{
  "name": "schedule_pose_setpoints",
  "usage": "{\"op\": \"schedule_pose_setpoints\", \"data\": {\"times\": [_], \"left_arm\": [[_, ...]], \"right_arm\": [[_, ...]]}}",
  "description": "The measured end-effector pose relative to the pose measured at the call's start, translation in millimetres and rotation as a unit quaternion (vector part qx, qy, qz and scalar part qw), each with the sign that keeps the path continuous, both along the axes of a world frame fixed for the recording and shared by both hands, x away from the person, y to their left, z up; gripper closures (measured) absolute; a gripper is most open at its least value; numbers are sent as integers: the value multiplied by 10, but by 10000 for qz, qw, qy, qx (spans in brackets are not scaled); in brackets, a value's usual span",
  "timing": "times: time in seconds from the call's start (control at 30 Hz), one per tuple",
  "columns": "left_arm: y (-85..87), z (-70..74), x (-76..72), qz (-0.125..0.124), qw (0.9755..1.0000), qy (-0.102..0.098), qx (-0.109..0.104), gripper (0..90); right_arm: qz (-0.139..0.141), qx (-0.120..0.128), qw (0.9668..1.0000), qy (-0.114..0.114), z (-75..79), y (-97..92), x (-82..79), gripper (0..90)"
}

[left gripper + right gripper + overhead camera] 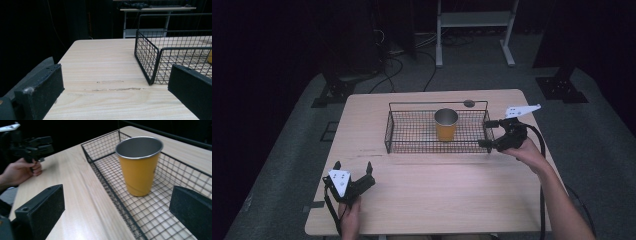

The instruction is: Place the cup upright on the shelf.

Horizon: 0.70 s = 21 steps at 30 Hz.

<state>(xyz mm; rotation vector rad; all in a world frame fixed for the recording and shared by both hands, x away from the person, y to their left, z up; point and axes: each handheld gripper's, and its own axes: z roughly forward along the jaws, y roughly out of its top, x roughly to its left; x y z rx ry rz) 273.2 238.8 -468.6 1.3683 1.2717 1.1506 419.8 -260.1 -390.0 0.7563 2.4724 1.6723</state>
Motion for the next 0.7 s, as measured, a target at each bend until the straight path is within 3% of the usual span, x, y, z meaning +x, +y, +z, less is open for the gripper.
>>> {"op": "schedule_pose_setpoints", "data": {"times": [0.1,0.7], "left_arm": [[0,0,0,4,10000,-3,-11,0],[-10,-1,1,-12,10000,2,35,0]], "right_arm": [[-10,1,9999,-103,3,5,-32,0],[57,22,9999,-145,-65,-48,-206,0]]}}
